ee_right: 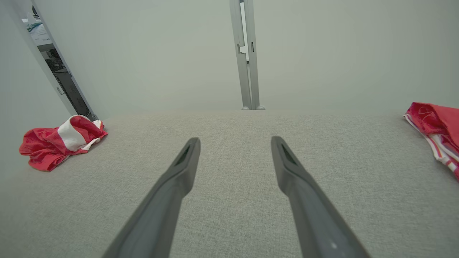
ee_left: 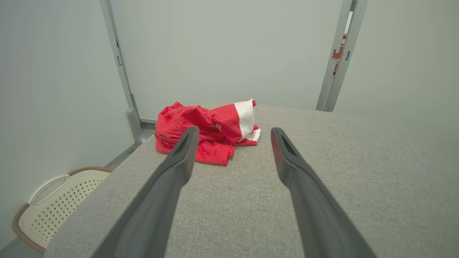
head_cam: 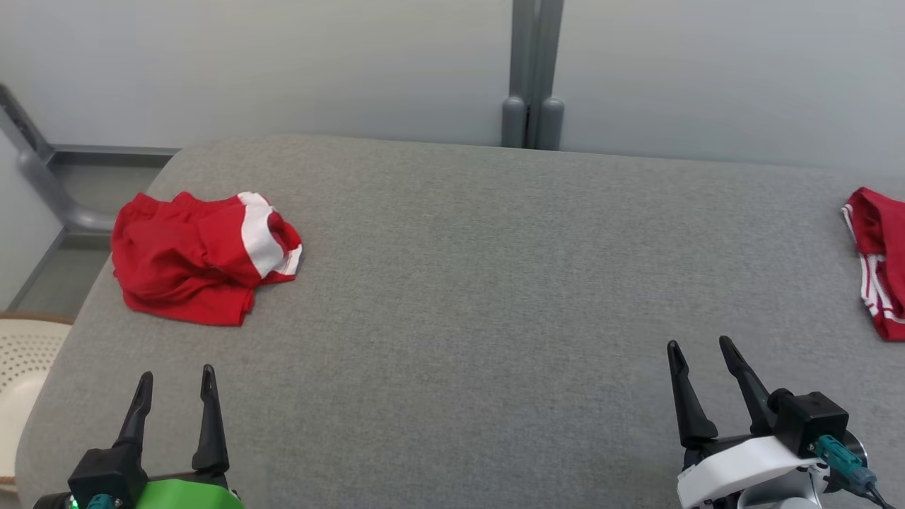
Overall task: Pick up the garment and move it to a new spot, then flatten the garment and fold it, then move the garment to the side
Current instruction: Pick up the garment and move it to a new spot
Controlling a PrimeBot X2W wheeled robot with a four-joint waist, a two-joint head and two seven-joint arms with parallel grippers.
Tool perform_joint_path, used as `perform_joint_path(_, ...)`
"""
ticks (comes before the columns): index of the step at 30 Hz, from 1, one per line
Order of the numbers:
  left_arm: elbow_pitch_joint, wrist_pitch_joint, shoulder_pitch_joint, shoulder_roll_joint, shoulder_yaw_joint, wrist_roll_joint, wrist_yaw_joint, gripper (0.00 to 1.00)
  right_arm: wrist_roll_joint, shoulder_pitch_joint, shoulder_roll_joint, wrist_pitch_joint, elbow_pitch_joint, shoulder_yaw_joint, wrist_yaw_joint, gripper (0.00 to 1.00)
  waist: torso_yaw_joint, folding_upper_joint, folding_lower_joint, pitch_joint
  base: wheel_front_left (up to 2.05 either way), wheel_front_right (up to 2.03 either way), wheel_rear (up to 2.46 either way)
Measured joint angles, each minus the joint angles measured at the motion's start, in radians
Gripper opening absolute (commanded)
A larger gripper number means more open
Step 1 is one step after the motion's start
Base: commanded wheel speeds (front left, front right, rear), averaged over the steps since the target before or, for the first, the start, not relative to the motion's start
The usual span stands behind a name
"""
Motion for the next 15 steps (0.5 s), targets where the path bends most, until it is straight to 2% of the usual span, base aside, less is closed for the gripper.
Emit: perform_joint_path(15,-0.007,0.0,0.0,0.002,0.034,-0.006,0.009,1.0,-0.007,-0.023,-0.003,0.0,0.004,0.027,0.0,1.0,0.217,0.0,0.0,0.037,0.0,0.0,0.0)
